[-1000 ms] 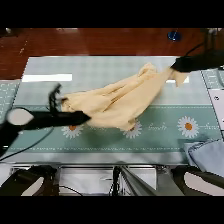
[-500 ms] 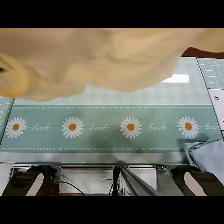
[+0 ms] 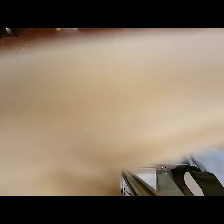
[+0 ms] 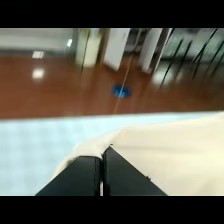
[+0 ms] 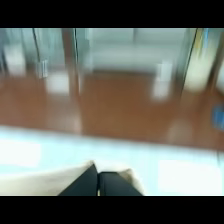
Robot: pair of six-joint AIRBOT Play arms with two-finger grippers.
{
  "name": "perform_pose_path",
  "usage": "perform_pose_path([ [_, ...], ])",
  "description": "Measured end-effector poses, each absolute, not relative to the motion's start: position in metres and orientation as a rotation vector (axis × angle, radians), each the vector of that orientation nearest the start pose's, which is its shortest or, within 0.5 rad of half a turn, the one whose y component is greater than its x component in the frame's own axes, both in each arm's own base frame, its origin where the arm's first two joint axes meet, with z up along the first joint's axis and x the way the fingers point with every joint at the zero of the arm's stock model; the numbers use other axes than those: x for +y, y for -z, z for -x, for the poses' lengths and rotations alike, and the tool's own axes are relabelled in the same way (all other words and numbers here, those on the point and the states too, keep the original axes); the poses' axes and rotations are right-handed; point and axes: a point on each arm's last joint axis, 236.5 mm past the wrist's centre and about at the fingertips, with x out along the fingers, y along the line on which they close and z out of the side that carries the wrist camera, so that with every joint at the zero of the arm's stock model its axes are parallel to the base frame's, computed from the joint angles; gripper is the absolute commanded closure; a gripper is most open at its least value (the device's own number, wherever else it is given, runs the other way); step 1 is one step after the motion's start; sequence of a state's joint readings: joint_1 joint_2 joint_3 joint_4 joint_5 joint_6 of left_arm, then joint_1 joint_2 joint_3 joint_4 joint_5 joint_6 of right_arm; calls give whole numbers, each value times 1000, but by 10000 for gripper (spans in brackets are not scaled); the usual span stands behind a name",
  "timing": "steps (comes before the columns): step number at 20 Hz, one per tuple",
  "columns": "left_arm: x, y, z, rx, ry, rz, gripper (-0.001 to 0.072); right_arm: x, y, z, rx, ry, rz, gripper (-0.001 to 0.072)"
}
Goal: Fold the shirts.
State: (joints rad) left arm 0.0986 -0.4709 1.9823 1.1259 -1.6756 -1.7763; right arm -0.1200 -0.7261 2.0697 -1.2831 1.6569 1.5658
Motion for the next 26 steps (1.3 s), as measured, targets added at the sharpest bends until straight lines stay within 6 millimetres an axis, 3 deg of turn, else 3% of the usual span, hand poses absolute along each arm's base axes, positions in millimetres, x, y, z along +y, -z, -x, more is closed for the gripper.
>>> perform_pose_path([
  [3, -85, -390, -97, 443, 258, 199, 692, 44, -365, -199, 645, -185, -75, 688],
  [6, -73, -310, -146, 685, 234, 211, 692, 32, -270, -229, 956, -167, -96, 688],
  [9, -67, -236, -205, 813, 254, 281, 691, 24, -205, -266, 1108, -154, -114, 688],
  [12, -64, -172, -269, 865, 279, 375, 691, 23, -162, -317, 1139, -170, -141, 687],
  [16, -55, -114, -340, 893, 277, 400, 690, 31, -117, -390, 1093, -209, -215, 687],
  [18, -52, -94, -370, 891, 275, 393, 690, 33, -94, -419, 1076, -211, -253, 687],
  [22, -46, -63, -418, 852, 259, 328, 690, 30, -48, -458, 1066, -209, -272, 687],
  [26, -33, -46, -458, 763, 202, 262, 689, 21, -24, -499, 974, -173, -284, 687],
])
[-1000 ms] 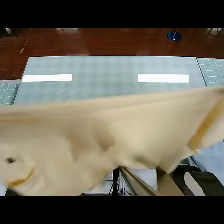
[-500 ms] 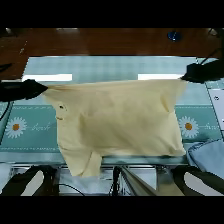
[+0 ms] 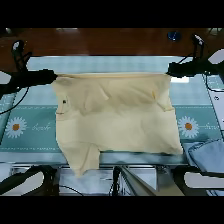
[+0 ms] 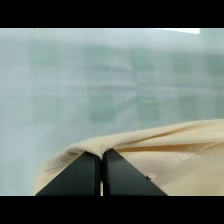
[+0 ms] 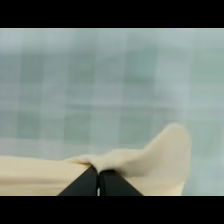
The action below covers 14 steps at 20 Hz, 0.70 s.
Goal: Fold the shirts.
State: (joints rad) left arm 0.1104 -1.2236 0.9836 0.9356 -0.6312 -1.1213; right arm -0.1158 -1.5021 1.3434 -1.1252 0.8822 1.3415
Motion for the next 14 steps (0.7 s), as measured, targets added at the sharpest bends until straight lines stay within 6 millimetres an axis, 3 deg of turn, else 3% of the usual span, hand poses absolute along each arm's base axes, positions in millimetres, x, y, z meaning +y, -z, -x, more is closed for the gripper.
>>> perform_pose_path([
  [7, -4, -31, -504, 626, 72, 191, 689, 1, -9, -554, 794, -80, -285, 686],
  [12, -19, -8, -514, 637, 76, 184, 686, 15, 3, -566, 767, -86, -280, 680],
  [13, -24, -2, -513, 652, 86, 183, 666, 20, 6, -566, 774, -94, -284, 584],
  [14, -26, 0, -514, 654, 88, 181, 523, 22, 7, -566, 776, -98, -288, 477],
])
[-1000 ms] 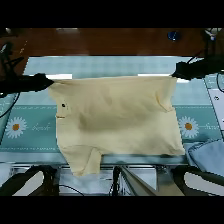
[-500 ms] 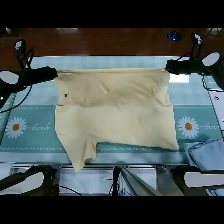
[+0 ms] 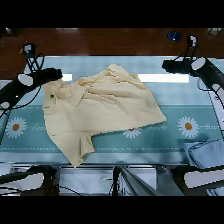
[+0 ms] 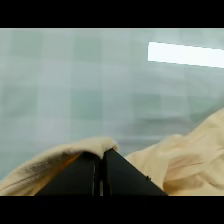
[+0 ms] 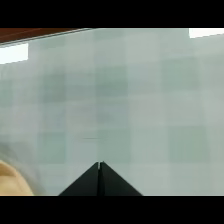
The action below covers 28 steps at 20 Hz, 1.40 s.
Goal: Fold the shirts.
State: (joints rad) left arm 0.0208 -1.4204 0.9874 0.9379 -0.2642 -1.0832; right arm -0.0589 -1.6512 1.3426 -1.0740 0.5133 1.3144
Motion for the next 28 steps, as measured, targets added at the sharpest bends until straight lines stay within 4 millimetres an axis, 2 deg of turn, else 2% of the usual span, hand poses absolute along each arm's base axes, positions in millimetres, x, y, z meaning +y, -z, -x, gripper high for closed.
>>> perform_pose_path([
  [2, -27, 4, -515, 656, 85, 182, 210, 23, 11, -564, 791, -101, -283, 448],
  [3, -30, 7, -513, 668, 93, 182, 79, 27, 14, -560, 815, -114, -288, 397],
  [4, -29, 7, -512, 675, 97, 184, 76, 31, 16, -555, 839, -128, -285, 301],
  [5, -25, 2, -511, 675, 95, 184, 78, 31, 17, -549, 864, -139, -271, 267],
  [6, -20, -3, -508, 686, 101, 182, 110, 30, 14, -542, 884, -148, -253, 260],
  [7, -13, -8, -501, 718, 113, 181, 110, 27, 13, -534, 915, -155, -227, 260],
  [9, 11, -11, -474, 829, 96, 216, 110, 16, 9, -513, 985, -153, -175, 260],
  [10, 28, -5, -453, 914, 68, 236, 110, 4, 9, -500, 1034, -134, -139, 260],
  [12, 55, 14, -396, 1114, 13, 312, 109, -23, 14, -469, 1156, -85, -58, 261],
  [14, 65, 32, -337, 1278, -17, 414, 109, -49, 23, -436, 1284, -34, -13, 261],
  [16, 58, 46, -290, 1368, -15, 525, 109, -70, 31, -408, 1385, 11, 1, 262],
  [18, 36, 58, -251, 1439, 31, 626, 105, -81, 40, -387, 1455, 34, -27, 261],
  [20, 17, 71, -223, 1482, 60, 695, 104, -81, 47, -373, 1501, 23, -69, 258],
  [21, 8, 77, -210, 1511, 76, 719, 104, -79, 50, -368, 1514, 8, -90, 228],
  [24, -8, 89, -188, 1550, 104, 766, 105, -64, 52, -362, 1529, -60, -148, 228],
  [28, -14, 96, -181, 1556, 108, 784, 105, -41, 49, -363, 1513, -151, -223, 228],
])
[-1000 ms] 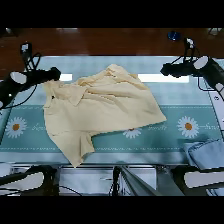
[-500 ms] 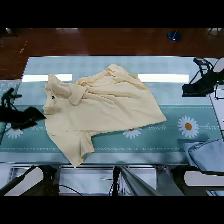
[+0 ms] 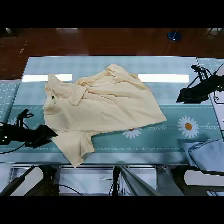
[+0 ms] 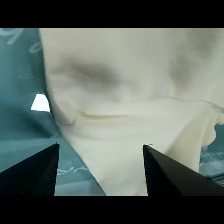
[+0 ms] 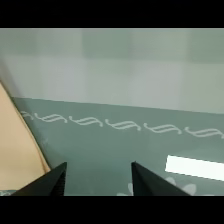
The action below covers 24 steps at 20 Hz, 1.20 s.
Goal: Fold the shirts.
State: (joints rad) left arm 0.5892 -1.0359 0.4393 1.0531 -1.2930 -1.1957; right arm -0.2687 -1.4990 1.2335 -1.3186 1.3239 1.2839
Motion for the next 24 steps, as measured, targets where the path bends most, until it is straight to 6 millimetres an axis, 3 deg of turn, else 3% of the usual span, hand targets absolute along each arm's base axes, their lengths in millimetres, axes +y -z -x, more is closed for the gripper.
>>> perform_pose_path([
  [2, -16, 97, -181, 1555, 111, 792, 119, -31, 46, -364, 1508, -187, -251, 228],
  [3, -16, 98, -181, 1555, 108, 793, 273, -28, 45, -364, 1504, -202, -263, 228],
  [4, -13, 100, -182, 1546, 96, 786, 473, -25, 45, -364, 1504, -213, -272, 228],
  [5, -8, 103, -186, 1528, 76, 773, 525, -21, 43, -364, 1501, -227, -285, 228],
  [9, -11, 105, -210, 1445, 64, 799, 532, -5, 37, -369, 1476, -278, -348, 228],
  [10, -16, 105, -216, 1432, 72, 811, 674, -1, 35, -370, 1470, -292, -364, 228],
  [15, -44, 114, -228, 1446, 150, 800, 688, 16, 26, -369, 1463, -355, -421, 221],
  [16, -47, 115, -227, 1453, 162, 793, 689, 18, 24, -366, 1470, -370, -422, 126],
  [17, -49, 116, -227, 1459, 174, 783, 689, 19, 22, -362, 1480, -385, -418, 127],
  [24, -55, 118, -219, 1493, 228, 731, 688, -5, 30, -331, 1554, -366, -490, 128],
])
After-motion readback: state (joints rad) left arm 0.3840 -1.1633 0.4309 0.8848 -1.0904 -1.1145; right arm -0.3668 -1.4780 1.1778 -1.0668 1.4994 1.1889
